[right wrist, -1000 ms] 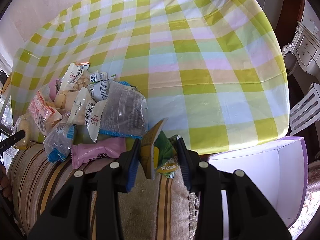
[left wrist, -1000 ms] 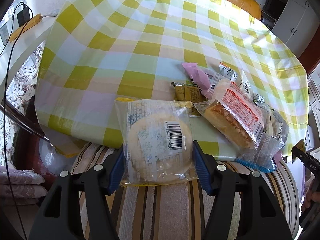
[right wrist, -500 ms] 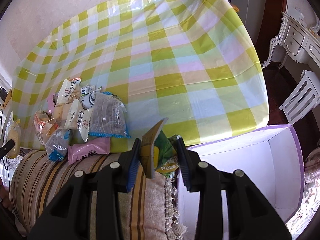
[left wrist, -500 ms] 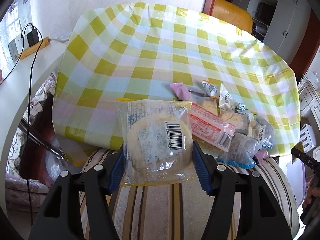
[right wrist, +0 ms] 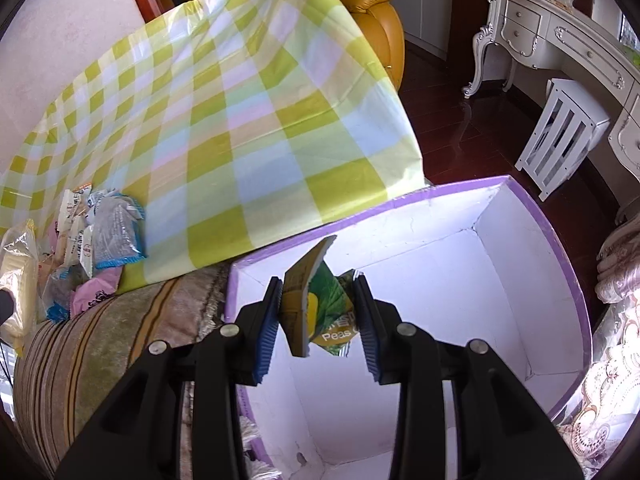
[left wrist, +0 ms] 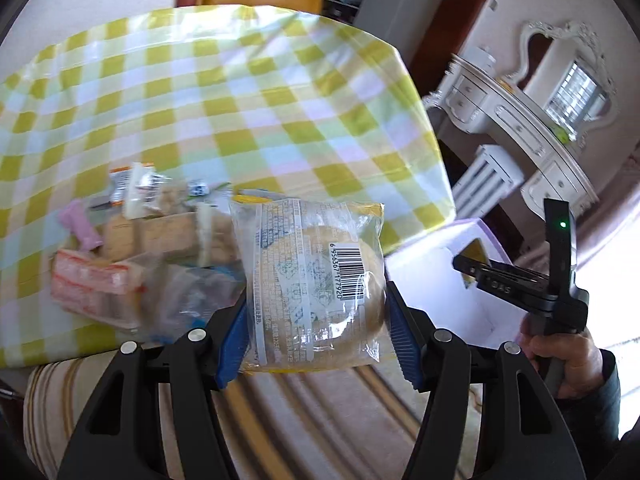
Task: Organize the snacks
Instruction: 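Carry both held snacks over the white box and open both tools to drop them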
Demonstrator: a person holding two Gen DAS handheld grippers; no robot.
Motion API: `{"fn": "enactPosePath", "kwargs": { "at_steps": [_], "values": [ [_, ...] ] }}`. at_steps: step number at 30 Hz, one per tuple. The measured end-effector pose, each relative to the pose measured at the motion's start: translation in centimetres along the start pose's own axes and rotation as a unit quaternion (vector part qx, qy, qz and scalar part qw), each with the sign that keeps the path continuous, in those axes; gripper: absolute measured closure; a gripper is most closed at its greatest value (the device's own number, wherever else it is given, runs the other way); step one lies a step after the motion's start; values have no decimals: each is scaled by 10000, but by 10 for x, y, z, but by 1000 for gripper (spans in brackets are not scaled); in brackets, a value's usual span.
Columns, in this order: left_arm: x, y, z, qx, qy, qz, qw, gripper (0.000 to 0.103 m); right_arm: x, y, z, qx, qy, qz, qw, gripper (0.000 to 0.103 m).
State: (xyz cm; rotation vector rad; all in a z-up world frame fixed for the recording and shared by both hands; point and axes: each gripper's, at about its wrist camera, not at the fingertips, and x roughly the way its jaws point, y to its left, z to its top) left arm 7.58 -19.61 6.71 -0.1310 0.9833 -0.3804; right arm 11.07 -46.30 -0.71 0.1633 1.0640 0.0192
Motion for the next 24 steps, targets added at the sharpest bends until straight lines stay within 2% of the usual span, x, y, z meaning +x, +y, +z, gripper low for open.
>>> {"fn": "enactPosePath", "kwargs": {
  "at_steps": [4,9,12,13,14,16,18,24],
  "values": [
    [46,-44,4,311,516,-514,9969,43,9,-26,-10,250,105,-131,9995,66],
    [90,-81,4,559,1003,-745,9906,42,17,-52,-22,557,229,-249,9979,65],
    [105,-96,5,694,1141,-848,9874,42,19,-62,-27,685,260,-303,9969,64],
    [109,-99,6,712,1177,-896,9864,41,20,-65,-29,726,272,-316,9965,61],
    [112,-102,7,715,1184,-939,9859,40,20,-68,-30,776,277,-336,9960,49],
    [113,-104,9,732,1132,-959,9862,24,19,-72,-30,831,243,-379,9955,36],
    [110,-105,9,757,1037,-930,9874,20,18,-72,-30,839,201,-345,9957,36],
    [95,-97,8,681,847,-795,9909,20,9,-62,-24,853,73,-170,9962,29]
  ]
}}
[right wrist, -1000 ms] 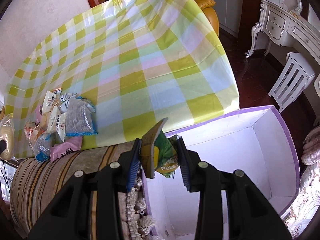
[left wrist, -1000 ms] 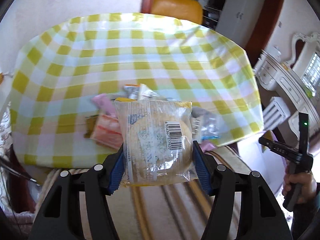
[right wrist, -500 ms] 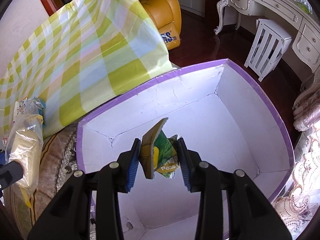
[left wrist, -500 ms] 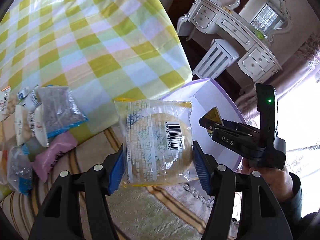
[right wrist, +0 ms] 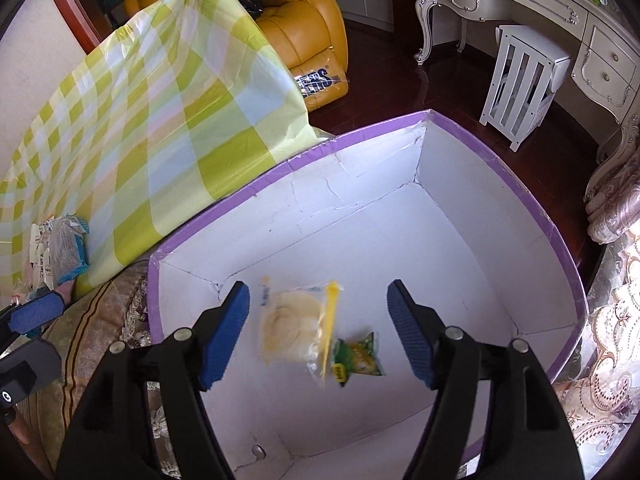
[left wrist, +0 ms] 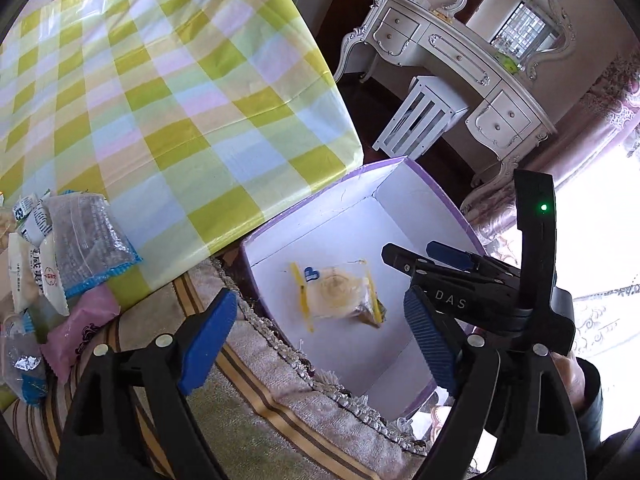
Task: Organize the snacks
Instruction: 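Carry both held snacks over the white box and open both tools to drop them, then move both open tools back to the snack pile on the tablecloth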
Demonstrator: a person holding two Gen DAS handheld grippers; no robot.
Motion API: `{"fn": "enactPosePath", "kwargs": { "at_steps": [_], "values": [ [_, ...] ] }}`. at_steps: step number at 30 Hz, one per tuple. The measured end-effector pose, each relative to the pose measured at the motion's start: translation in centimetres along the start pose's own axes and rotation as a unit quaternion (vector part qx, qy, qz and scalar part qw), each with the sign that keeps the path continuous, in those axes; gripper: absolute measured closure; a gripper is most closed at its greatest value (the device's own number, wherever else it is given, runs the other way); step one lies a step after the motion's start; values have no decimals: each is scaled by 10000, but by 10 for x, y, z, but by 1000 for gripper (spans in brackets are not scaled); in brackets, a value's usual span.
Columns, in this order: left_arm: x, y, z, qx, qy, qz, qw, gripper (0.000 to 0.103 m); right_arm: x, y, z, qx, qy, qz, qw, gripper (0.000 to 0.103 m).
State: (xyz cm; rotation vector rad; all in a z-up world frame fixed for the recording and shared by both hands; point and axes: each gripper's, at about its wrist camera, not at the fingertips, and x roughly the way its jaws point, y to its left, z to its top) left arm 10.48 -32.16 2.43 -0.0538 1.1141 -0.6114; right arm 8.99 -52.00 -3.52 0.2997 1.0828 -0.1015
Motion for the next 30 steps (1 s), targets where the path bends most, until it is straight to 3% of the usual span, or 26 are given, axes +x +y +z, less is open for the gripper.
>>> {"fn": "enactPosePath", "kwargs": {
  "at_steps": [11,15,19,24,30],
  "values": [
    [-52,45,-27,-472,-455,483,9967,20,-17,63,1,-431,-38,506,9978,26],
    [-76,73,-43,-849,-622,644,9924,20,-25,92,-2,-1063,-137,392,9935,26],
    [-102,106,-68,-1346,-789,765,9848,20,-31,107,-2,-1394,-182,349,9895,26],
    [-131,142,-99,-1914,-983,985,9716,20,-36,118,2,-1330,-39,616,9892,26],
    [-152,176,-128,-2406,-1089,1180,9573,20,-31,159,-7,-1649,209,915,9818,25]
  ]
}}
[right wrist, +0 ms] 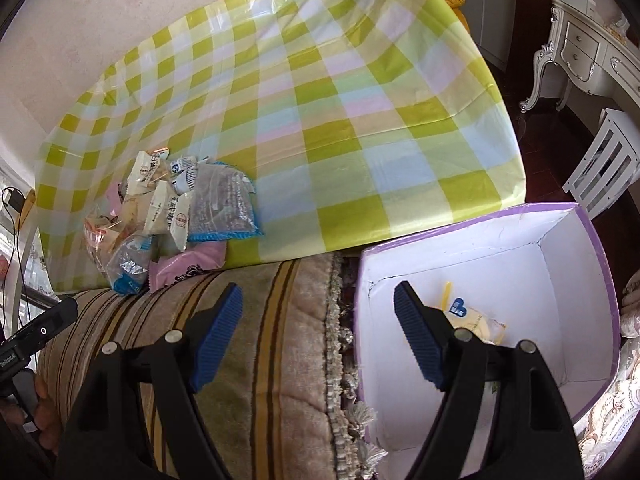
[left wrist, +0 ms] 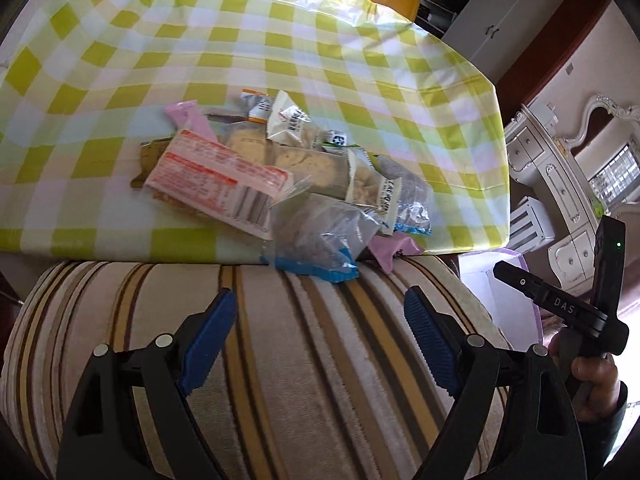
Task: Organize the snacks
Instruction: 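Move both open tools back to the snack pile on the tablecloth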
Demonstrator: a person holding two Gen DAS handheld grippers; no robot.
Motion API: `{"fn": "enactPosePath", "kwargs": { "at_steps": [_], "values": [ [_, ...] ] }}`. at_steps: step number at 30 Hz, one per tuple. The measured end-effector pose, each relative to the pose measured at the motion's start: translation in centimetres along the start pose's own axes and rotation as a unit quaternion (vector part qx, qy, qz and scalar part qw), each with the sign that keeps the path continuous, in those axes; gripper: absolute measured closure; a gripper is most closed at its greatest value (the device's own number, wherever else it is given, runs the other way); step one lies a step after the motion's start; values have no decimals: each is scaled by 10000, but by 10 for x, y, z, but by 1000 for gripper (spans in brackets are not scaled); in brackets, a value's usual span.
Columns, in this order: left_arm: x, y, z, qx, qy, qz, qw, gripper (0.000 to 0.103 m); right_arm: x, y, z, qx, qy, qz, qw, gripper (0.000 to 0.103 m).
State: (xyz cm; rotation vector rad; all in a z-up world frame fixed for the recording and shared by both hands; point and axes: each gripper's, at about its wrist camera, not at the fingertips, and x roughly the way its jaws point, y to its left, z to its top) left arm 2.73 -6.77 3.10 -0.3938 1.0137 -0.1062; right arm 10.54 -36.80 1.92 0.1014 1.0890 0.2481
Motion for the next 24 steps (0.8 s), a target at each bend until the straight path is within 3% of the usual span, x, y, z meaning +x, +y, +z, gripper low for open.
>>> {"fn": "enactPosePath", "kwargs": {
  "at_steps": [7,24],
  "values": [
    [-7,33,1,-389,-85,65,9992,20,20,48,5,-528,308,151,9980,25],
    [-5,92,15,-1068,-181,24,9941,20,47,133,9,-1234,539,608,9890,25]
  ]
}}
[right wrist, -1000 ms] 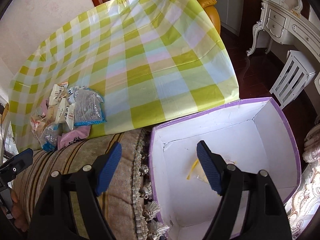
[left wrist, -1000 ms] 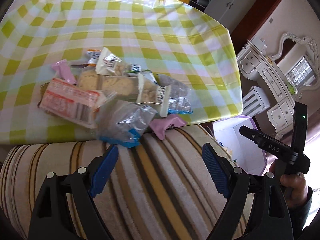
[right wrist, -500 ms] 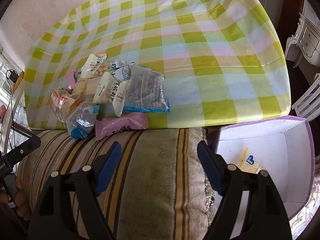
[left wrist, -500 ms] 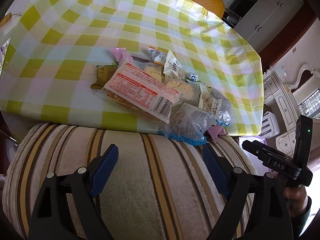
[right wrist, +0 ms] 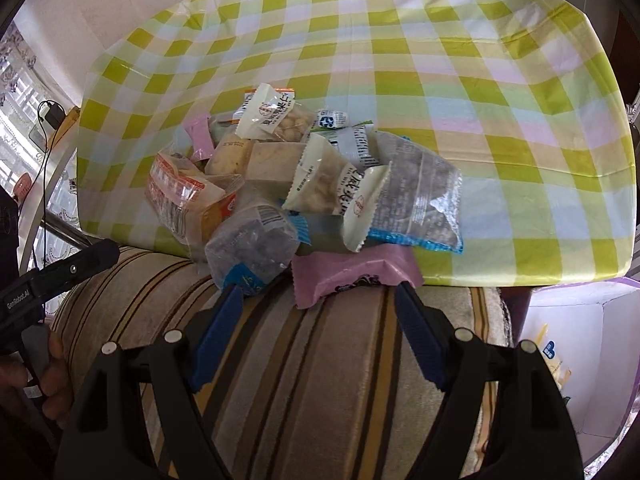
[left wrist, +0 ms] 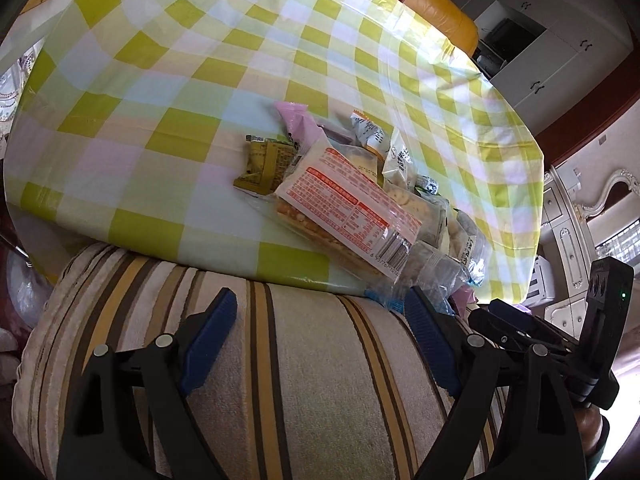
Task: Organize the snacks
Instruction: 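Move both open tools back to the snack pile on the tablecloth, then grasp the clear blue-trimmed bag with the right tool while the left tool grasps the red-printed bread bag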
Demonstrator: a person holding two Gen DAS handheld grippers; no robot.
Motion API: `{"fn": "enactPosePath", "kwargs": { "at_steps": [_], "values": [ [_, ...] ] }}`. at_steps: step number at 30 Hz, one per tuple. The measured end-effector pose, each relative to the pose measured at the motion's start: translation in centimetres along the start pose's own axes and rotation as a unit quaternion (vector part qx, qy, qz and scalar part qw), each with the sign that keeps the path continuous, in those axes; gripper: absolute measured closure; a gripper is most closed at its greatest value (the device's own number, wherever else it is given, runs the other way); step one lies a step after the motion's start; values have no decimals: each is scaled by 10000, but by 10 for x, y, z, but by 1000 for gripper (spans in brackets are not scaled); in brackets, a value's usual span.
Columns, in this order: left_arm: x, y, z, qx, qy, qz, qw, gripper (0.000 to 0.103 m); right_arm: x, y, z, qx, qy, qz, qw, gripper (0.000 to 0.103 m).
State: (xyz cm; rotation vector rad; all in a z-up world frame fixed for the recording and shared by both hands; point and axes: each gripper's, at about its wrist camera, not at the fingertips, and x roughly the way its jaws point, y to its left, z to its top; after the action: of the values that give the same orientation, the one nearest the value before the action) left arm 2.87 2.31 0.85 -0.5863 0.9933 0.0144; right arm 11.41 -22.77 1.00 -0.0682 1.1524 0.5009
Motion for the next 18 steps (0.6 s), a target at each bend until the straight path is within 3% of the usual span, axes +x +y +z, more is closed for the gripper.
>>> {"fn": "enactPosePath", "kwargs": {
  "at_steps": [18],
  "values": [
    [25,12,24,-524,273,-631,9963,16,31,29,24,-140,192,222,9995,25]
  ]
}}
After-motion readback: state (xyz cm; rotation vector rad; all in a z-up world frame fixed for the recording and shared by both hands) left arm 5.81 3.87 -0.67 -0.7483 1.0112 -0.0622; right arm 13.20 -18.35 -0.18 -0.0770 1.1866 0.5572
